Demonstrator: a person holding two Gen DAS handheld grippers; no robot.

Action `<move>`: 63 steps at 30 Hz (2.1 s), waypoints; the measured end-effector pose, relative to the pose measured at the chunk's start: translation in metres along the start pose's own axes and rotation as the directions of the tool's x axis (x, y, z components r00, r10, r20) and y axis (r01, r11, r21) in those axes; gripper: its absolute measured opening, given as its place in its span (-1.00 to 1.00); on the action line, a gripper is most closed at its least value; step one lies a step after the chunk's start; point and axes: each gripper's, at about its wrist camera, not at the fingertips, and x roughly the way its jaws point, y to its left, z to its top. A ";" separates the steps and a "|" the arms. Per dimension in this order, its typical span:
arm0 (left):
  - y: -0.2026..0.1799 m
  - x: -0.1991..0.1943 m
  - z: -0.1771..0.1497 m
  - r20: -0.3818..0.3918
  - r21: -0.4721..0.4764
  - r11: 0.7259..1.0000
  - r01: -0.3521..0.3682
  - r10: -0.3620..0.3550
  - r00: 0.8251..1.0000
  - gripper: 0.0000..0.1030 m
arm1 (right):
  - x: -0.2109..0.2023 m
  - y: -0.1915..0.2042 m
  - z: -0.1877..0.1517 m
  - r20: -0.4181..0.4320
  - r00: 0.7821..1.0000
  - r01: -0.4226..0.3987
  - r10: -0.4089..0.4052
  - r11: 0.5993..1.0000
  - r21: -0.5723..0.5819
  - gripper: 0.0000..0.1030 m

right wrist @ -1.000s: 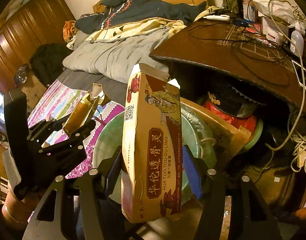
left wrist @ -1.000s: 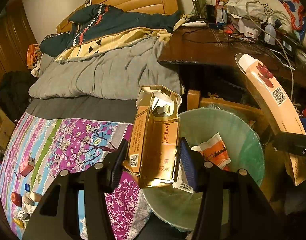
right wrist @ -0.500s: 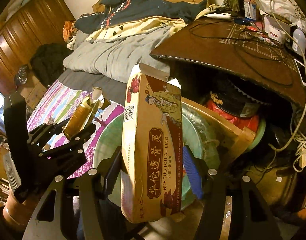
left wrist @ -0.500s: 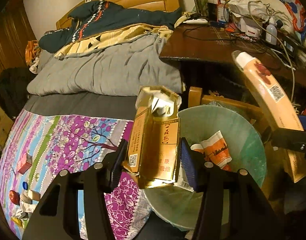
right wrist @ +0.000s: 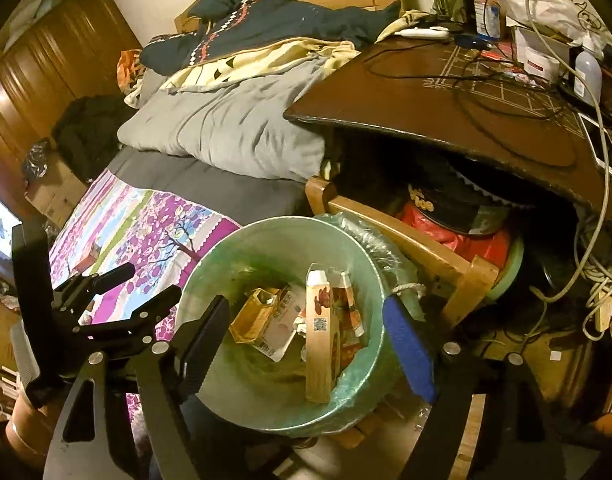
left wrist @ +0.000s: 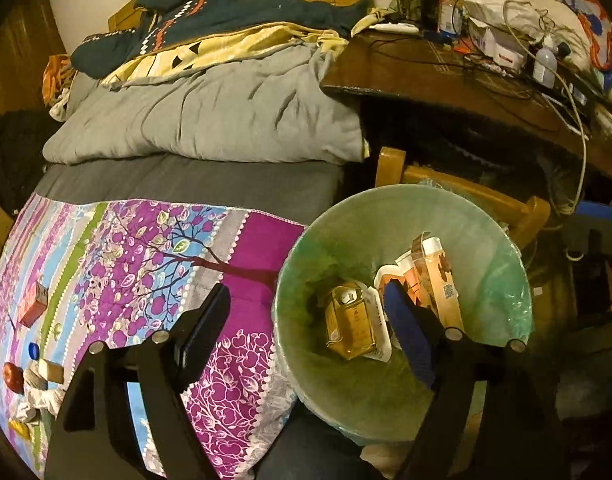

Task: Collect trash
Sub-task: 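Open both grippers to drop the two boxes into the bin, then move both open grippers back over the remaining trash on the bed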

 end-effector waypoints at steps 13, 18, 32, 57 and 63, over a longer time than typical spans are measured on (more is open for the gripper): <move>0.013 -0.011 -0.006 0.021 -0.040 0.998 -0.048 0.049 0.999 0.47 | -0.007 0.018 -0.003 0.040 0.999 0.018 -0.016 0.998 -0.053 0.55; 0.021 -0.021 -0.007 0.071 -0.082 0.992 -0.095 0.101 0.992 0.47 | -0.009 0.030 -0.008 0.076 0.995 0.067 -0.059 0.993 -0.102 0.55; 0.060 -0.044 -0.017 0.157 -0.242 0.961 -0.135 0.176 0.972 0.47 | -0.023 0.064 -0.014 0.263 0.955 0.196 -0.140 0.960 -0.202 0.55; 0.262 -0.096 -0.181 -0.082 -0.632 0.601 -0.489 0.576 0.813 0.62 | 0.037 0.280 -0.054 0.270 0.941 -0.028 0.205 0.841 -0.541 0.69; 0.326 -0.115 -0.263 -0.223 -0.724 0.434 -0.536 0.588 0.778 0.62 | 0.065 0.364 -0.087 0.143 0.943 -0.128 0.300 0.725 -0.677 0.69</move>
